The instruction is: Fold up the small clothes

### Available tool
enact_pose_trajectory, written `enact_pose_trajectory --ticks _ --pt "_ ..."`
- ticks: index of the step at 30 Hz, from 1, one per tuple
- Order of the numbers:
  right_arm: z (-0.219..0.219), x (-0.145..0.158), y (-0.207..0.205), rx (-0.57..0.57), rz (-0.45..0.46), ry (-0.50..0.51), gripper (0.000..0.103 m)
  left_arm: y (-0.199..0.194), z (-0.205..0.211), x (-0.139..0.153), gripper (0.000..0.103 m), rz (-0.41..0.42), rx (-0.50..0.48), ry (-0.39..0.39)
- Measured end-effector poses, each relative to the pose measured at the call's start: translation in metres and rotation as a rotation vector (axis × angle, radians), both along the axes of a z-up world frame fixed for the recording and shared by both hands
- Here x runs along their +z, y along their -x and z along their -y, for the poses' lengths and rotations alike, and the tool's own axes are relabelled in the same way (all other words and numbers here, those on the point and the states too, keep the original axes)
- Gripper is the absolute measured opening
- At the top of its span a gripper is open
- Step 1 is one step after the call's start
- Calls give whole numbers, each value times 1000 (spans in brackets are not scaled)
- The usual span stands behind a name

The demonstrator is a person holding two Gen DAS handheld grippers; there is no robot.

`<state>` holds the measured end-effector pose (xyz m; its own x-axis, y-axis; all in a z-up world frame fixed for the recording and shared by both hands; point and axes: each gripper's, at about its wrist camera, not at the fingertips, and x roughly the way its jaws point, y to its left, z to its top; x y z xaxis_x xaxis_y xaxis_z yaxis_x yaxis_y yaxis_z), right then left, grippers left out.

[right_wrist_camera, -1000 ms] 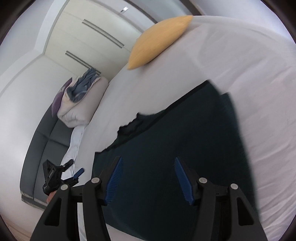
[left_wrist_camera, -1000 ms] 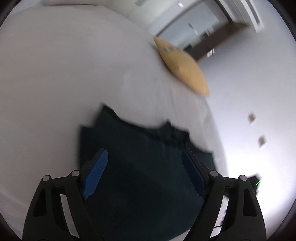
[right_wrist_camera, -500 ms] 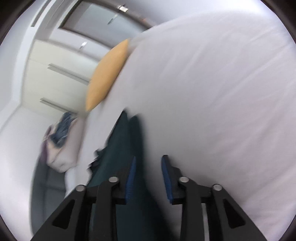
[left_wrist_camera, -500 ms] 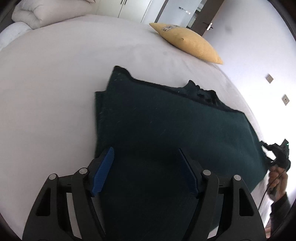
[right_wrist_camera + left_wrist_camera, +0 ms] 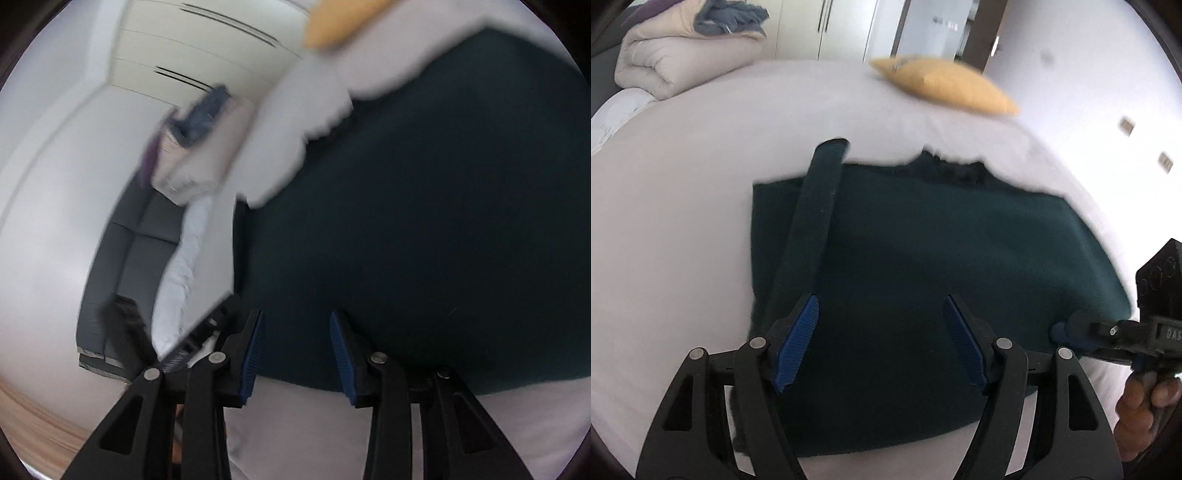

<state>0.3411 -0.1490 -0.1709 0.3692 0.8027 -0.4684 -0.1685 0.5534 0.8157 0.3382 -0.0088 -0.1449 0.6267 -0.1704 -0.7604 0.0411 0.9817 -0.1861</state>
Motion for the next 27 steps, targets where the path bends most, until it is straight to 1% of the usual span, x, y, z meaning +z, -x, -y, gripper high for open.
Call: enact_pose_trajectory --ticks 1,2,3,5,7,9,10,12,13,14,15,16,17,18,19,20,22,24,25,26,27 --pt "-1 -9 -1 -5 -17 5 33 -5 6 -12 70 -33 5 -16" --pt "5 -16 -2 -24 -21 6 19 -4 4 -14 70 -28 8 -11" --pt "11 -19 -1 -38 -31 -5 16 -1 1 -14 70 -21 11 -8" --pt "38 -20 5 -96 -31 -34 16 3 -4 -13 70 -12 17 0" --pt "63 -18 9 -152 -20 -13 16 9 -16 -11 70 -1 26 18" --pt "94 -19 15 -215 -29 -29 17 18 -33 -9 70 3 85 13" --pt "106 -19 17 -243 -29 -26 17 26 -51 -11 70 -9 121 22" --pt "133 -19 24 -304 -22 -23 17 32 -78 -20 70 -46 204 50" --pt "144 -16 21 -331 -22 -24 18 25 -93 -28 70 -63 247 71" --pt "157 -14 24 -371 -22 -25 20 28 -104 -28 70 -66 279 89" --pt "166 -13 28 -403 -21 -30 22 31 -110 -25 70 -67 305 92" --pt "175 -11 32 -438 -19 -38 26 34 -114 -16 70 -52 340 63" --pt "181 -9 35 -458 -15 -38 29 35 -113 -8 69 -26 340 56" --pt "185 -4 40 -484 -8 -28 31 36 -107 5 69 16 321 57" --pt "186 0 44 -493 1 -21 37 36 -100 13 69 39 304 59" --pt "179 8 47 -484 21 -21 39 33 -83 27 69 82 250 68" --pt "160 15 47 -420 43 -50 39 24 -50 40 69 114 139 104" --pt "125 22 40 -311 60 -71 39 14 -10 40 69 111 15 137" --pt "111 24 39 -254 69 -87 39 9 14 36 69 105 -48 128" --pt "93 23 35 -207 71 -106 39 6 34 30 69 103 -94 102" --pt "82 20 33 -181 63 -115 39 1 54 18 69 77 -130 67"
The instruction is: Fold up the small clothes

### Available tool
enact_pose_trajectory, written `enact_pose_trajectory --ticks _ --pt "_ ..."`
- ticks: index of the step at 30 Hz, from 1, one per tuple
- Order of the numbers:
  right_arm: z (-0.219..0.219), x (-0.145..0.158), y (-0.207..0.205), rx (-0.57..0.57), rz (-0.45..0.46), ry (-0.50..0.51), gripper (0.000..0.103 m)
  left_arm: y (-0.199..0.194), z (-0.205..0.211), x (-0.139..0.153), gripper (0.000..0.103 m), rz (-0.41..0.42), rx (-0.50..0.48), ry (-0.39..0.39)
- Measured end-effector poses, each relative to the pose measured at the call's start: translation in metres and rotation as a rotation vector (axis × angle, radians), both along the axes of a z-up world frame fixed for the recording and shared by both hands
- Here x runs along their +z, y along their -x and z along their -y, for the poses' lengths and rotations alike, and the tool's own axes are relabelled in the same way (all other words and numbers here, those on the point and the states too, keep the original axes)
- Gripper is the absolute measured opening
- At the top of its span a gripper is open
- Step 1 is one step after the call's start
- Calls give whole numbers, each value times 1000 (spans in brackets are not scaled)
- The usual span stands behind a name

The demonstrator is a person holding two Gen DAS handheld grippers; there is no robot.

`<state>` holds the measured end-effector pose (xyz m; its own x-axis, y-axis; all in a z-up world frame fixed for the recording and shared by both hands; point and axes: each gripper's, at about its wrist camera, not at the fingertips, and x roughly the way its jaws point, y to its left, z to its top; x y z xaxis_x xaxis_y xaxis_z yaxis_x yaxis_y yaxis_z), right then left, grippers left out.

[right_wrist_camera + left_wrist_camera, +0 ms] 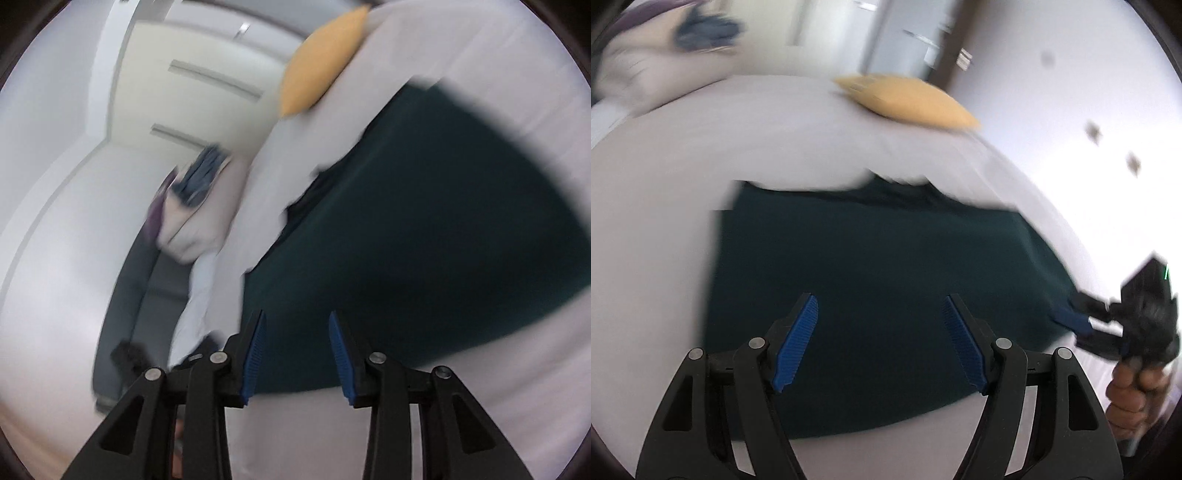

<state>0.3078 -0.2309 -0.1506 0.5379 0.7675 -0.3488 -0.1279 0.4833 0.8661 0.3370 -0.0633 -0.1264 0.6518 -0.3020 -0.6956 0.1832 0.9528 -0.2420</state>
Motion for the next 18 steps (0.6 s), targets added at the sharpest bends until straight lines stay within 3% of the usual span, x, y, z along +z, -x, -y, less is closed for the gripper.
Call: enact_pose_trajectory --ticks 2,4,5,8,13,18 --pt "-17 -14 -8 51 -39 10 39 -14 17 -25 69 -87 -17 -20" --pt "-19 -32 -12 48 -106 30 39 -16 19 -41 69 -90 -15 -17" --pt "-13 -42 -13 39 -130 27 28 -12 16 -44 69 -80 -27 -11" --pt "26 -57 0 -35 -126 -27 14 -9 1 -53 68 -101 -52 16" --pt "95 -62 10 -218 -124 -78 11 -3 -47 -57 58 -119 -5 172" --pt "137 -58 22 -318 -128 -46 11 7 -77 -58 57 -119 13 236"
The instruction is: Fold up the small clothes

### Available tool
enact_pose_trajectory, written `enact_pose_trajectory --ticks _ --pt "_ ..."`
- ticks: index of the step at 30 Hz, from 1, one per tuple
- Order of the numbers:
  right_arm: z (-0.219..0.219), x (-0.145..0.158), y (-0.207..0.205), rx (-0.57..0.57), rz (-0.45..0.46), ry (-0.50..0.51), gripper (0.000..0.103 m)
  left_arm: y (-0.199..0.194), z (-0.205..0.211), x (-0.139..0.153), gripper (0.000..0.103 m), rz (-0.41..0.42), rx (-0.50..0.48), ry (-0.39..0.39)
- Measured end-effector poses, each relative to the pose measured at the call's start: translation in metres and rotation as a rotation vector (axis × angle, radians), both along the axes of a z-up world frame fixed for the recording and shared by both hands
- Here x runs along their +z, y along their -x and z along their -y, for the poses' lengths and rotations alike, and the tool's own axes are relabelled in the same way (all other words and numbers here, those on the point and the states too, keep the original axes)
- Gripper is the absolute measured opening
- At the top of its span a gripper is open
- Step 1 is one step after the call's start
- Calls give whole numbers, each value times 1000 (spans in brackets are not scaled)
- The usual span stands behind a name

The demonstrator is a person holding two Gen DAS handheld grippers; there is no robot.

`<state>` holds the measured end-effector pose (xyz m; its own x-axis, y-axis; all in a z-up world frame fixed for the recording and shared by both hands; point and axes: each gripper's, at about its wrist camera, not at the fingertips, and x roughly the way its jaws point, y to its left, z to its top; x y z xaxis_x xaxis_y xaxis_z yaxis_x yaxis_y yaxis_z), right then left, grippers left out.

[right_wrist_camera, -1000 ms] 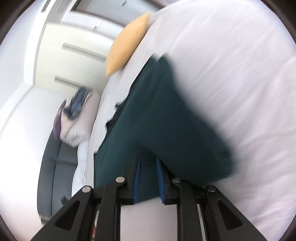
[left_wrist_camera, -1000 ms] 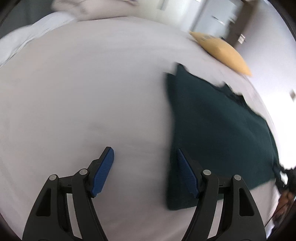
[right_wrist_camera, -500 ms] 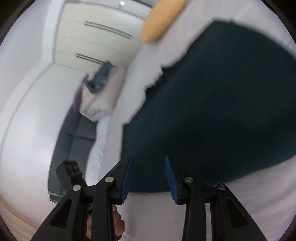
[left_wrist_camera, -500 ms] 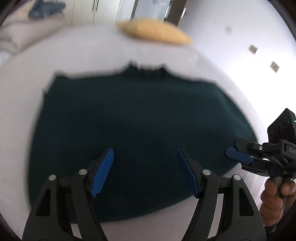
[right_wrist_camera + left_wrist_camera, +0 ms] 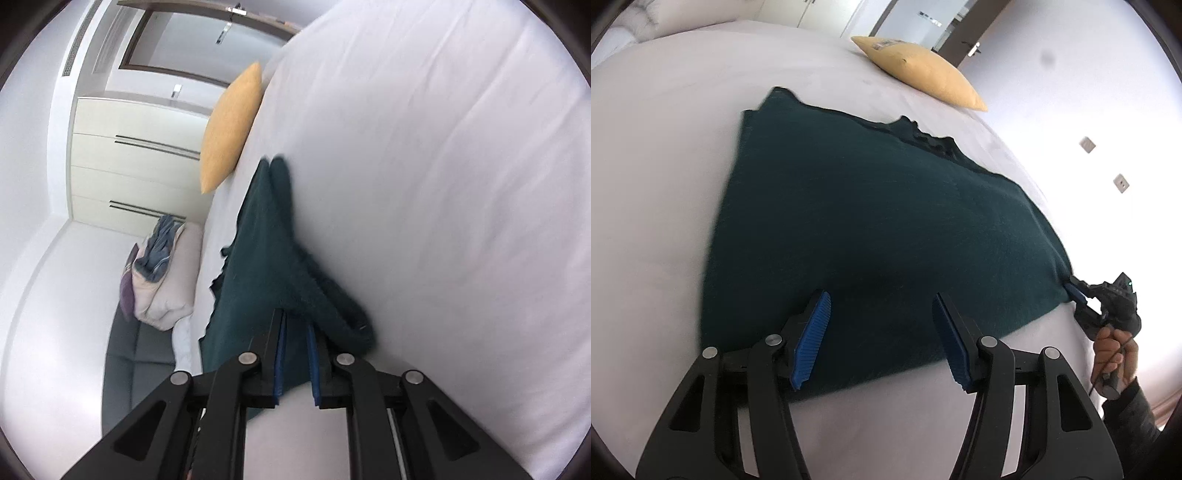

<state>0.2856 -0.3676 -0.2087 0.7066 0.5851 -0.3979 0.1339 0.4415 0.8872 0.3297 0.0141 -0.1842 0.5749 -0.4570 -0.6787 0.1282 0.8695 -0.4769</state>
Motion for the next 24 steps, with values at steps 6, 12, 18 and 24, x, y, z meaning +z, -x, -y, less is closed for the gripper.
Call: enact_pose_trajectory --ticks 6,12,18,24 --pt "1 19 17 -50 2 71 34 4 -56 0 58 -5 131 98" --pt "-27 62 14 -10 71 128 53 -3 -107 7 75 -39 283 219" --pt "-100 84 -21 162 106 137 54 -39 -85 -27 77 -233 184 352" --pt "-146 83 -31 266 112 126 54 -66 -80 -38 82 -341 111 460"
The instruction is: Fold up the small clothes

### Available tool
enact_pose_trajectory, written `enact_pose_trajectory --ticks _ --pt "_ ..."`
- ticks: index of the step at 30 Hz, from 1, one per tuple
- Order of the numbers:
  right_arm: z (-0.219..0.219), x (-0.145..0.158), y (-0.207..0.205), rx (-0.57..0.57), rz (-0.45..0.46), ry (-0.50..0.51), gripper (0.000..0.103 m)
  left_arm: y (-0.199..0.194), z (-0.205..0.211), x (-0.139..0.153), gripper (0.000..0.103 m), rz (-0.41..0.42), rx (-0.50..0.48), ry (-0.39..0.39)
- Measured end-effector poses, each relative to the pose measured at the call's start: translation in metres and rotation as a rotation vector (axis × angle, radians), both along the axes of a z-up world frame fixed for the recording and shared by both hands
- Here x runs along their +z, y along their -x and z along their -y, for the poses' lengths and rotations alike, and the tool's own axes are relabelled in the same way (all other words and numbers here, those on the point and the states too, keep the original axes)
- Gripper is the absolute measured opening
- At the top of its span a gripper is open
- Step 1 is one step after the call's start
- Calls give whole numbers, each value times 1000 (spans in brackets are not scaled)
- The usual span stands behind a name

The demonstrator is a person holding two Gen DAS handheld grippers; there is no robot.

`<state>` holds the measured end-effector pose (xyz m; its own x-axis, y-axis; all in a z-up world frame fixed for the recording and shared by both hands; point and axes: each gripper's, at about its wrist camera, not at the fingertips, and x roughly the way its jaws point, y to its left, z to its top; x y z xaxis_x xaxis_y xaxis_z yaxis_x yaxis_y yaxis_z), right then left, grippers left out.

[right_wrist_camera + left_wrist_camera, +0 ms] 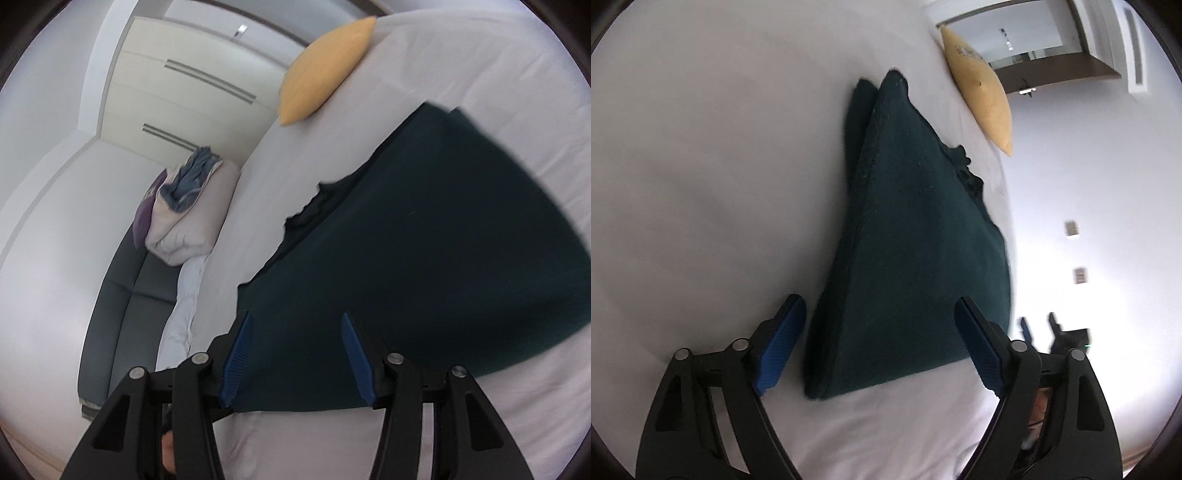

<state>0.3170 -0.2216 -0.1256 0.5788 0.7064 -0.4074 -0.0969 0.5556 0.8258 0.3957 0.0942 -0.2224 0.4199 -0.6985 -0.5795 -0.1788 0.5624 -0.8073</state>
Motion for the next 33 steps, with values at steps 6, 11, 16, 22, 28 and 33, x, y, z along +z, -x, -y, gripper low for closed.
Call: enact_pose_trajectory --ticks 6,11,16,22,28,33 --pt "-29 -5 -16 62 -24 0 54 -27 -4 -15 81 -99 -46 103" --pt "-63 2 -33 124 -23 32 54 -34 1 -19 70 -136 -80 133" --pt "-93 6 -41 177 -23 61 54 -32 6 -40 24 -178 -100 198" --pt "-122 5 -55 237 -31 91 54 -21 -6 -44 13 -108 -30 272" --pt "-165 -7 -73 336 -69 91 54 -8 -12 -34 10 -44 34 266" --pt "-194 -33 -93 422 -196 119 65 -6 -8 -12 9 4 43 222"
